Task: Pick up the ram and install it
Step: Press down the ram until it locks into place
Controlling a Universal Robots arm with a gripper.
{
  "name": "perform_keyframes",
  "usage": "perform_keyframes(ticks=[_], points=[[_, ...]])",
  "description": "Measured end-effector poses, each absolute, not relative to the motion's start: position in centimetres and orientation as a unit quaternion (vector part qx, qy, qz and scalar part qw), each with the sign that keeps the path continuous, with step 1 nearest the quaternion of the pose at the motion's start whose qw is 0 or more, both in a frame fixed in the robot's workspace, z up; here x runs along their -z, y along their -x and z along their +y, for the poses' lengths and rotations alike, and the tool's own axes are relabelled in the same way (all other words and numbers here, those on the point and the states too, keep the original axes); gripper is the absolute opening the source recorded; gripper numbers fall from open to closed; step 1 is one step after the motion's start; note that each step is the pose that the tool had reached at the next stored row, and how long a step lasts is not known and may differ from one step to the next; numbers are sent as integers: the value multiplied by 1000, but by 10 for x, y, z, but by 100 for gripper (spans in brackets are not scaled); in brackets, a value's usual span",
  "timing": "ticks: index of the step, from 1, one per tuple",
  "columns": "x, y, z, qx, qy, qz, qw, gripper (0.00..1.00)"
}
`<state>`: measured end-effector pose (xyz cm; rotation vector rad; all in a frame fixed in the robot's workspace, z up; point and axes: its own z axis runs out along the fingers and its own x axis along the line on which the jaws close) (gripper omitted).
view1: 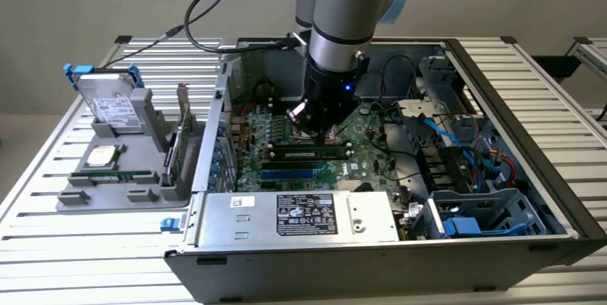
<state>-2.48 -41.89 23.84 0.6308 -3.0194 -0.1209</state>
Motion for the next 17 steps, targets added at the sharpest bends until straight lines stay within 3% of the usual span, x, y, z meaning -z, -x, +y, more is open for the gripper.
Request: perform_keyframes(ticks=[17], points=[[-238,25,-419,42,-73,-996,22,10]])
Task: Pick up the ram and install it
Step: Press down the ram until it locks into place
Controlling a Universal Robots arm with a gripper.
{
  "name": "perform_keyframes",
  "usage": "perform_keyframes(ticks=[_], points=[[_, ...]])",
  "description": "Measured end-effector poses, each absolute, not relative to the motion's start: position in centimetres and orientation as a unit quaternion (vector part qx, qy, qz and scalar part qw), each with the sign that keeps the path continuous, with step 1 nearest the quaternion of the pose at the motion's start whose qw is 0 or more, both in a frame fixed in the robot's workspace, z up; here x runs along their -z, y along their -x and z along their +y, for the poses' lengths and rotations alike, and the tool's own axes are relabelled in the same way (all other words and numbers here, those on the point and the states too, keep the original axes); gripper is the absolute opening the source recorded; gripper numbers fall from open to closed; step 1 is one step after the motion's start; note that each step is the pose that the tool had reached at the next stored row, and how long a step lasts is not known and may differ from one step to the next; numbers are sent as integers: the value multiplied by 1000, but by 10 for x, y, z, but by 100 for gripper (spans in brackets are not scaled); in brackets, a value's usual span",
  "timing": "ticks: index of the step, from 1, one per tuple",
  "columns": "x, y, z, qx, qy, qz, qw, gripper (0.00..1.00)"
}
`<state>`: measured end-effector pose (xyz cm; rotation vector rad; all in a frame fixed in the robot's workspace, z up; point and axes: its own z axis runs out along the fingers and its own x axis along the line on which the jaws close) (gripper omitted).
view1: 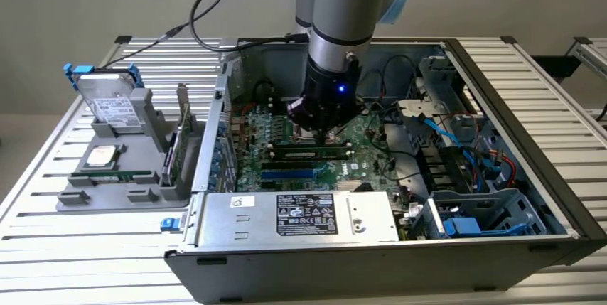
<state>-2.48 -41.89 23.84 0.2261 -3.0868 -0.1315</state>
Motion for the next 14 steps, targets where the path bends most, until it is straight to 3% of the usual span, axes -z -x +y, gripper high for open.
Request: perform_keyframes(ticks=[14], points=[[-238,25,-419,44,-6,-999,19,10]])
